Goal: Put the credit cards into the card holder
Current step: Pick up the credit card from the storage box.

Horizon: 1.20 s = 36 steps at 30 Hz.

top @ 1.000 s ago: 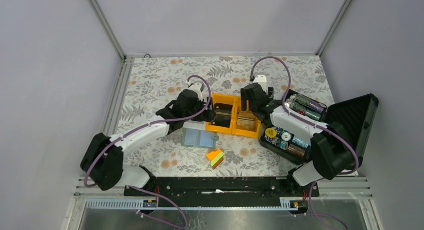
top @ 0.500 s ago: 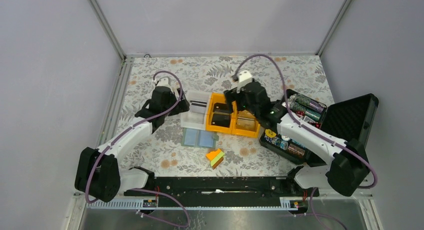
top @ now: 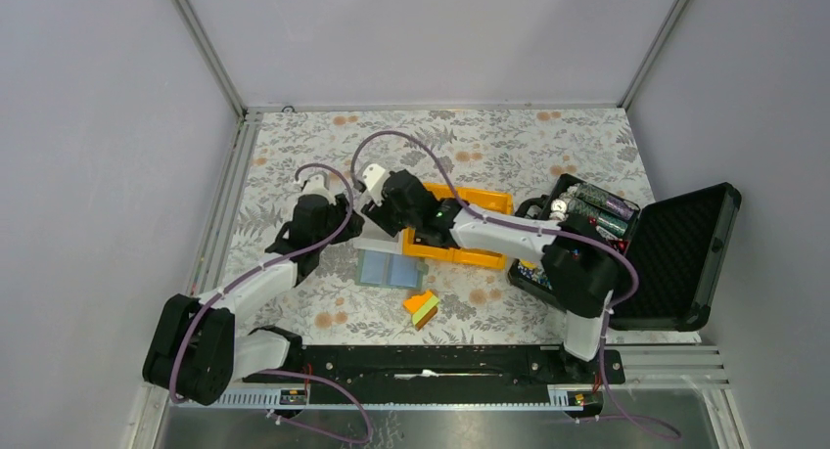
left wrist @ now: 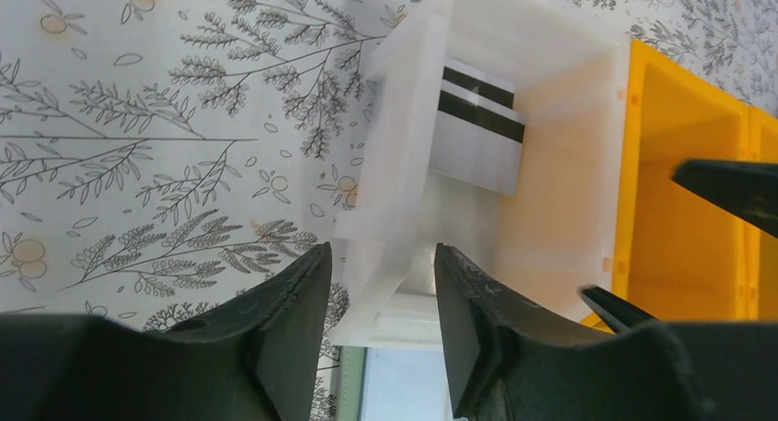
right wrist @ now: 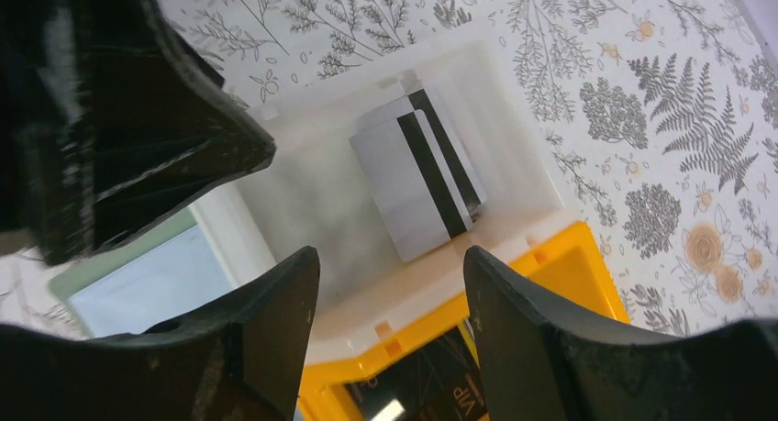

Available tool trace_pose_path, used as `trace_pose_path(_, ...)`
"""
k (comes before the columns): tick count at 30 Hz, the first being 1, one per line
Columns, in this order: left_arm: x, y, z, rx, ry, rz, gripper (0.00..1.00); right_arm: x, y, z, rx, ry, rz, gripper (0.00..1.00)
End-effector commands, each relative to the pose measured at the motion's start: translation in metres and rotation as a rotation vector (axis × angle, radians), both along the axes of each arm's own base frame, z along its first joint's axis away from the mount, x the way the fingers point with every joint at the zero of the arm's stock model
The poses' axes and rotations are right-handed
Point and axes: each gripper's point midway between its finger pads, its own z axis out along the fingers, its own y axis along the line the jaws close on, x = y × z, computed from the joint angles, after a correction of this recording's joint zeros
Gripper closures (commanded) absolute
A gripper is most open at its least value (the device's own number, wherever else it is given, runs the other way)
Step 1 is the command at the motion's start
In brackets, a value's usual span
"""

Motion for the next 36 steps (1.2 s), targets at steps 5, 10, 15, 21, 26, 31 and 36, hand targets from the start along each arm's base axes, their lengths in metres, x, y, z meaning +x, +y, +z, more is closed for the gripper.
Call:
trace_pose_path(5,0.004,0.01,0.021,-0.069,-0.187,0.06,0.57,0.025,0.022,-0.02,-0.182,-0.156,0.027,0.39)
trace_pose_path(10,-0.002,0.018,0.024,-0.107,-0.209,0.119,0.61,0.029,0.03,-0.039,-0.249,-0.169,0.04,0.41)
trace_pose_path(15,-0.004,0.034,0.019,-0.107,-0.182,0.227,0.61,0.031,0.031,-0.055,-0.316,-0.159,0.053,0.42)
trace_pose_path(21,-0.006,0.067,0.023,-0.071,-0.179,0.378,0.62,0.033,0.031,-0.071,-0.361,-0.146,0.063,0.44)
trace_pose_path(26,-0.008,0.083,0.023,-0.065,-0.177,0.451,0.62,0.032,0.032,-0.085,-0.385,-0.127,0.078,0.45)
trace_pose_path(31,-0.008,0.085,0.027,-0.089,-0.187,0.469,0.62,0.039,0.028,-0.092,-0.421,-0.162,0.059,0.47)
trace_pose_path(36,-0.007,0.084,0.029,-0.107,-0.191,0.467,0.62,0.05,0.027,-0.096,-0.439,-0.234,0.039,0.49)
